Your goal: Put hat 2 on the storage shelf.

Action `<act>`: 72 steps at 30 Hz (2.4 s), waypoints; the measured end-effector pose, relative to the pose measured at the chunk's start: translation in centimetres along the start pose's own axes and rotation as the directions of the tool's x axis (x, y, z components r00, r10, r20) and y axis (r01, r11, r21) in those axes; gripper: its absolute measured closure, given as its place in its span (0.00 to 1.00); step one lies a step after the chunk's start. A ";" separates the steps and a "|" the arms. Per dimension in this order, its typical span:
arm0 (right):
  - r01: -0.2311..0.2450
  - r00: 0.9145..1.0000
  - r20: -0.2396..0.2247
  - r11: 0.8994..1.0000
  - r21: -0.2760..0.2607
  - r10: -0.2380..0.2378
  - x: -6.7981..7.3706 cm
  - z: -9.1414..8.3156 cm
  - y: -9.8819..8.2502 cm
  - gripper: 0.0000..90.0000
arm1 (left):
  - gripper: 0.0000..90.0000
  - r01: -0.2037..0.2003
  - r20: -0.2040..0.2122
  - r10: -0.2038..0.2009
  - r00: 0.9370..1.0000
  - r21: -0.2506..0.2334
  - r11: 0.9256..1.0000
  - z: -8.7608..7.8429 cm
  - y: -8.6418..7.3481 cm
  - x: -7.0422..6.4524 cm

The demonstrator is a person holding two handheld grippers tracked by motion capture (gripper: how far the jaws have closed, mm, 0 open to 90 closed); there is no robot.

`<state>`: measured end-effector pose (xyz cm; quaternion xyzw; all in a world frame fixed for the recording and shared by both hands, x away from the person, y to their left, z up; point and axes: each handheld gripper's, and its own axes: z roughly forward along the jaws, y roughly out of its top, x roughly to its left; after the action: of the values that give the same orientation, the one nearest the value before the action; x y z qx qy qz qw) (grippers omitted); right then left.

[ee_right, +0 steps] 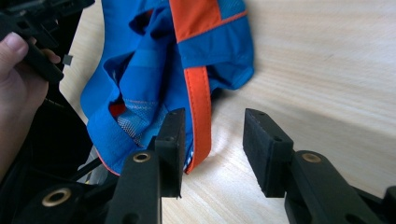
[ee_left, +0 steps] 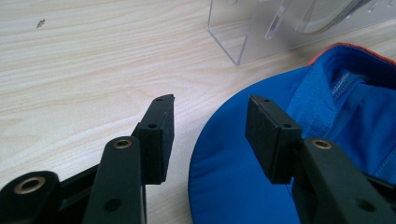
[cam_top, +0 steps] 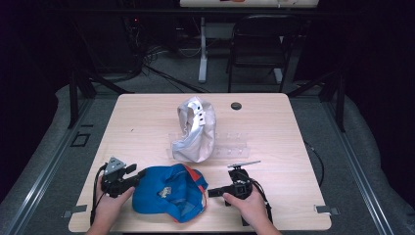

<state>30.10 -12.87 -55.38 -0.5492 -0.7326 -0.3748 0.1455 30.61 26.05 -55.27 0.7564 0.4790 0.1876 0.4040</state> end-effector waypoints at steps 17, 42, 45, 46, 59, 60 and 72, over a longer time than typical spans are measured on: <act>-0.006 0.999 -0.044 0.998 0.062 0.009 0.1 2.8 -0.2 0.66 | 0.59 0.008 -0.004 -0.008 1.000 -0.004 1.000 -0.1 -0.1 0.3; -0.066 0.992 -0.100 0.989 0.134 0.079 0.4 3.6 -0.1 0.87 | 0.59 0.008 -0.005 -0.008 1.000 -0.009 1.000 -0.1 -0.1 0.3; -0.075 0.989 -0.116 0.989 0.125 0.089 0.4 3.3 -0.1 0.87 | 0.59 0.008 -0.005 -0.008 1.000 -0.008 1.000 -0.1 -0.1 0.3; -0.074 0.989 -0.117 0.990 0.119 0.088 0.4 3.2 -0.1 0.87 | 0.59 0.008 -0.005 -0.008 1.000 -0.007 1.000 -0.1 -0.1 0.3; -0.139 0.962 -0.225 0.986 0.093 0.157 0.2 2.1 0.4 0.83 | 0.59 0.006 -0.004 -0.006 1.000 -0.005 1.000 -0.1 -0.1 0.3; -0.134 0.964 -0.218 0.986 0.095 0.152 0.3 2.1 0.5 0.84 | 0.59 0.006 -0.004 -0.006 1.000 -0.005 1.000 -0.1 -0.1 0.3; -0.117 0.977 -0.167 0.989 0.091 0.131 0.2 1.2 0.7 0.86 | 0.58 0.005 -0.003 -0.005 1.000 -0.003 1.000 -0.1 -0.1 0.3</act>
<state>30.96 -11.82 -55.79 -0.5529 -0.6962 -0.3813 0.2535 30.59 26.38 -55.31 0.7544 0.4813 0.1884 0.4047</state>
